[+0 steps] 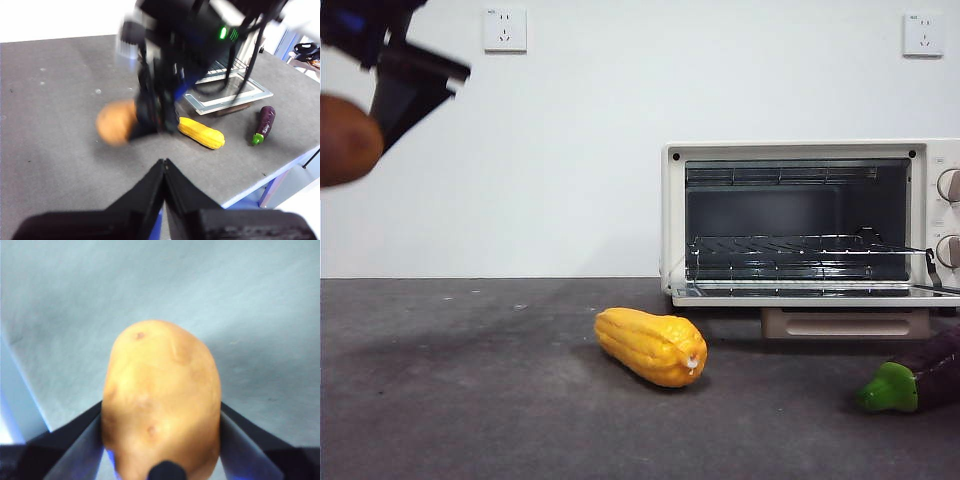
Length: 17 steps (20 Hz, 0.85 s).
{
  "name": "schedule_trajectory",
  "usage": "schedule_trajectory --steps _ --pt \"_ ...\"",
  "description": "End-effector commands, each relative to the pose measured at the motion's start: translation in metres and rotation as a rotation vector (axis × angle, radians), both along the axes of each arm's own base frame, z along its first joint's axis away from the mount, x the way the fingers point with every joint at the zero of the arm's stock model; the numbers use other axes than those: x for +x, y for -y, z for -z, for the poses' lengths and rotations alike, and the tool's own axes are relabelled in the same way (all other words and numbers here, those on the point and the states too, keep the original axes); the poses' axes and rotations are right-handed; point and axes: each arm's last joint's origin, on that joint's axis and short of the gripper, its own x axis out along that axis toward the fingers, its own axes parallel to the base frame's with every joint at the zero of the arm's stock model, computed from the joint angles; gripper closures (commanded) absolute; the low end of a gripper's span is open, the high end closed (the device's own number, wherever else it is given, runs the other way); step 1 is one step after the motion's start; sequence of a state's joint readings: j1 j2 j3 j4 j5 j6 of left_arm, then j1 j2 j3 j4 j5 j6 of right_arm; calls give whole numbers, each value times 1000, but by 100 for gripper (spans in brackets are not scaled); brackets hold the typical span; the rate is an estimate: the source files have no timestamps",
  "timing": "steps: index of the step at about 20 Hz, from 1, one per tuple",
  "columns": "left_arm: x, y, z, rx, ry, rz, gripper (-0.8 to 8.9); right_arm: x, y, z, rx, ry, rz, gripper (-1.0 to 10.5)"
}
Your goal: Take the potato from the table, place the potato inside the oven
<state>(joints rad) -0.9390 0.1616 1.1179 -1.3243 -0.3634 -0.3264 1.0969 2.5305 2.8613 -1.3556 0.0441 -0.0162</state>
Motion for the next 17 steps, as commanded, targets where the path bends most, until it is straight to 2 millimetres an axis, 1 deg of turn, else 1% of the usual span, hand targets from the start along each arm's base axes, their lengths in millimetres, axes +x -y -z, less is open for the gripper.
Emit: schedule_trajectory --steps 1,3,6,9,11,14,17 --pt "0 0 1 -6 2 -3 818 -1 8 -14 26 -8 48 946" --pt "0 0 1 -5 2 -3 818 -3 15 -27 32 40 68 946" --pt "0 0 1 -18 -7 -8 818 -10 30 -58 79 83 95 946" --pt "0 0 1 -20 -7 -12 818 -23 52 -88 109 101 90 946" --pt "1 -1 1 -13 4 -53 818 -30 71 -99 54 146 121 946" --pt "2 -4 1 7 34 -144 818 -42 111 -102 -84 206 177 946" --pt "4 -6 1 41 72 -273 818 -46 157 -92 -216 233 249 946"
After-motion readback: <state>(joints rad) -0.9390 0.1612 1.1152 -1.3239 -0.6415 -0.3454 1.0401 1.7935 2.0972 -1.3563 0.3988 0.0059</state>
